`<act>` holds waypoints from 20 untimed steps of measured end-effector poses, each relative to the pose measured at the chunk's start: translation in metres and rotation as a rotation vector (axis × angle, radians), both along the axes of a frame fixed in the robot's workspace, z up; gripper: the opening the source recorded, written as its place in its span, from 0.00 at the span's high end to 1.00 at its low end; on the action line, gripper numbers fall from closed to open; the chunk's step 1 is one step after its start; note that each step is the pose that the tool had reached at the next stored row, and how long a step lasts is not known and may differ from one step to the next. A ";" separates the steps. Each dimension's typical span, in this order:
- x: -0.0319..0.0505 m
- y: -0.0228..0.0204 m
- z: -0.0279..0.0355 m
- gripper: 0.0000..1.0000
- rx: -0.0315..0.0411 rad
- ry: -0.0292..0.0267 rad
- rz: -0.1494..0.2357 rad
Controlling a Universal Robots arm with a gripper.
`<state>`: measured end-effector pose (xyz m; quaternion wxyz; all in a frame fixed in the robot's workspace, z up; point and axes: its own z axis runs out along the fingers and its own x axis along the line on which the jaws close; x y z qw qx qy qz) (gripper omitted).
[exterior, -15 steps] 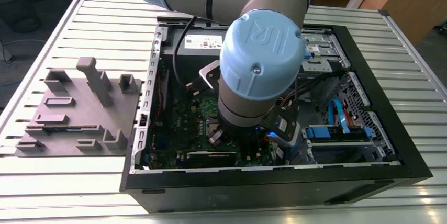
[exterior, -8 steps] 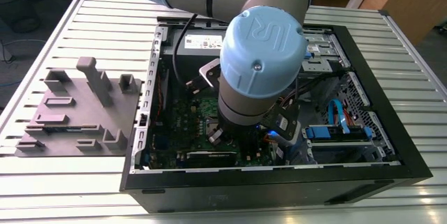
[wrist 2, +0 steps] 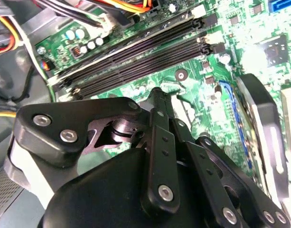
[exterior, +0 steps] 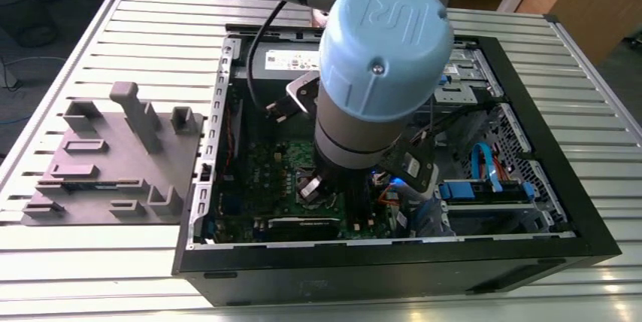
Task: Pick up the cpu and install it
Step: 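Install the first cpu locking lever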
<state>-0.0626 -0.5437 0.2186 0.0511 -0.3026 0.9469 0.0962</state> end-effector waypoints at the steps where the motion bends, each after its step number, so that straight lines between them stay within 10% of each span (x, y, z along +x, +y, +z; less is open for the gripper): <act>1: 0.0000 0.0000 0.0032 0.89 0.0001 0.0000 0.000; 5: 0.0000 0.0000 0.0130 0.89 0.0000 0.0001 0.000; 20: 0.0010 0.0000 0.0128 0.89 0.0001 0.0000 0.128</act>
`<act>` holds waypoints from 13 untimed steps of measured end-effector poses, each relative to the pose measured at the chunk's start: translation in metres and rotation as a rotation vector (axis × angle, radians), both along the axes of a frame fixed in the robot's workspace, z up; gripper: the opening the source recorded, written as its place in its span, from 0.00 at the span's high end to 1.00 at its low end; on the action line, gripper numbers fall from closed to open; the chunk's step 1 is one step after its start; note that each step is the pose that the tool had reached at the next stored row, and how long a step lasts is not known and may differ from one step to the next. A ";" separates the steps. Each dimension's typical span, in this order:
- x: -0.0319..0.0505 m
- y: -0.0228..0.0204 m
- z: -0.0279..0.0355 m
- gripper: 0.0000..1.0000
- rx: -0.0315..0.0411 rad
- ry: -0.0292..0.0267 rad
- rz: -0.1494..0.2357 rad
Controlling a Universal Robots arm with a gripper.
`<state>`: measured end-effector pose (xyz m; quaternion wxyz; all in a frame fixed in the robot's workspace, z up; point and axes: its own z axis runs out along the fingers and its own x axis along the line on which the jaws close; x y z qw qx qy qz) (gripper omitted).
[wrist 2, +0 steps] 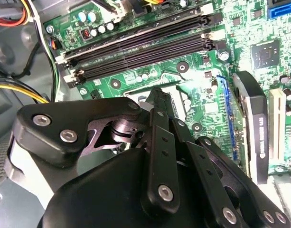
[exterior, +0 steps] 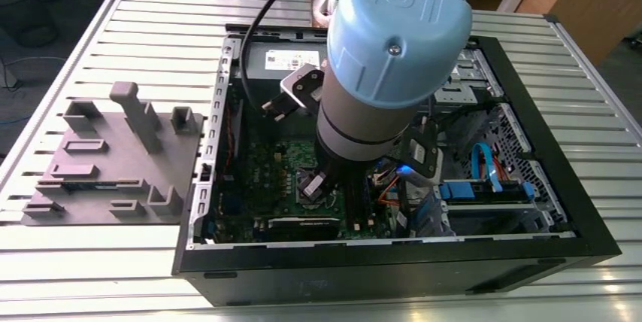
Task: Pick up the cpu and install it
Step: 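Install the first cpu locking lever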
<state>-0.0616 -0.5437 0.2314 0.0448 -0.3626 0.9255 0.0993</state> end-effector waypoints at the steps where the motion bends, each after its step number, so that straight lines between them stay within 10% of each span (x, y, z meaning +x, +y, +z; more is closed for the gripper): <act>1: 0.0001 0.0000 -0.0002 0.89 0.0000 0.0000 0.011; 13: 0.0024 0.0000 -0.0029 0.89 -0.0002 0.0000 0.046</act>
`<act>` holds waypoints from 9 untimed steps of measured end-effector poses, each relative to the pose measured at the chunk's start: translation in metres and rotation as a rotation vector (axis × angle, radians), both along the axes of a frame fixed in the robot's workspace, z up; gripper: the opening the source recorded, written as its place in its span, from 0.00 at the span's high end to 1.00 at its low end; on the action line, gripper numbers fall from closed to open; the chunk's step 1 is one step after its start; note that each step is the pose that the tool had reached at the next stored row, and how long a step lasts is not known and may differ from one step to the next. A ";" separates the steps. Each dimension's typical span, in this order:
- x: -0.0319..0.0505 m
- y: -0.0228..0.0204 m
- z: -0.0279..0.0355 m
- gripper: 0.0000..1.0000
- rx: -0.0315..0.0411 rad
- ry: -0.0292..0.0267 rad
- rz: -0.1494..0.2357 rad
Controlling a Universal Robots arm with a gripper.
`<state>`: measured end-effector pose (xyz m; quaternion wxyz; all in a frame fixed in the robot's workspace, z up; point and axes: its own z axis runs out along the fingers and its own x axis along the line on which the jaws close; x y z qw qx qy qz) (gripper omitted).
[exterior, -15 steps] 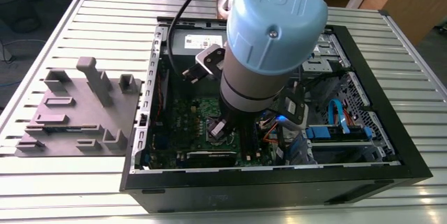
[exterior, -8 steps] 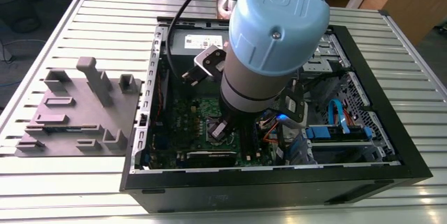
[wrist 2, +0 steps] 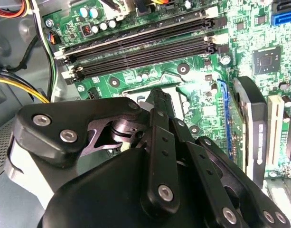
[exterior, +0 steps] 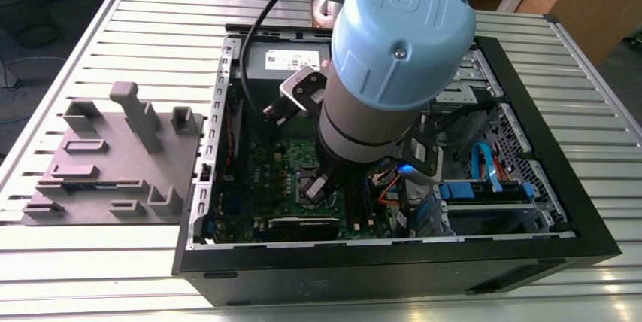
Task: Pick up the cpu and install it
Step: 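Install the first cpu locking lever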
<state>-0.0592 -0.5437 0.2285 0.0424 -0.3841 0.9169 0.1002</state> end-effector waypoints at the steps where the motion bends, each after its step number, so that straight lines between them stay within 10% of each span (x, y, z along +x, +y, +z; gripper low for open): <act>1: 0.0003 0.0000 -0.0009 0.89 0.0000 0.0000 0.006; 9: 0.0006 0.0002 -0.0103 0.89 -0.0066 0.0009 0.013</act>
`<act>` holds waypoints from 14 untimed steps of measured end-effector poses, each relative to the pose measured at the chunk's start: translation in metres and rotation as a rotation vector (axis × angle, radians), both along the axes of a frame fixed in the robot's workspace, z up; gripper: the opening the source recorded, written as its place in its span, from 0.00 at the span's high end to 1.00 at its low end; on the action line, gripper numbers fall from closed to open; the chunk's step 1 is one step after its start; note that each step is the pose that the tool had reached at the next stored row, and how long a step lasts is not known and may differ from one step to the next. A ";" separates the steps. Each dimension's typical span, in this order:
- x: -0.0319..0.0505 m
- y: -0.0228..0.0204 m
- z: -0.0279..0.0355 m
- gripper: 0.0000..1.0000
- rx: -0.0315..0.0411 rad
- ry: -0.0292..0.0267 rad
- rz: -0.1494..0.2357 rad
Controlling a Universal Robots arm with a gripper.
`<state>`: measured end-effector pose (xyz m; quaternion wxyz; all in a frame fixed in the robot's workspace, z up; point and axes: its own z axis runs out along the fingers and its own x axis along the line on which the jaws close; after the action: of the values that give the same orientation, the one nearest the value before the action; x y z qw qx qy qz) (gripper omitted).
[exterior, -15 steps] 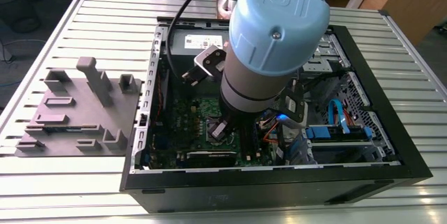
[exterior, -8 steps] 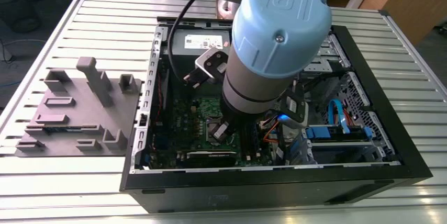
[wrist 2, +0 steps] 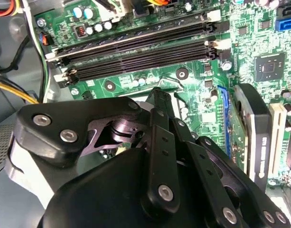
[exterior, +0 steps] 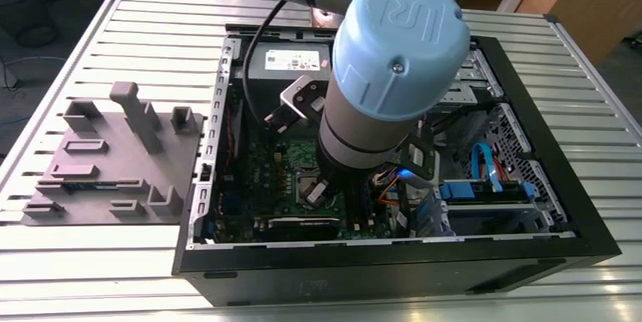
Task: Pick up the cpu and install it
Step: 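Install the first cpu locking lever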
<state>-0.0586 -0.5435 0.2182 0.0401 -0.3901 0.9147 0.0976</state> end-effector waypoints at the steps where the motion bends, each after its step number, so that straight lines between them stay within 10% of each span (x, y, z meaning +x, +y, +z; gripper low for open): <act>1: 0.0004 0.0000 -0.0010 0.89 -0.0033 0.0008 0.000; 14: 0.0049 0.0002 -0.0040 0.89 -0.0121 0.0034 0.034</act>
<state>-0.0536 -0.5434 0.2142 0.0345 -0.4058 0.9085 0.0935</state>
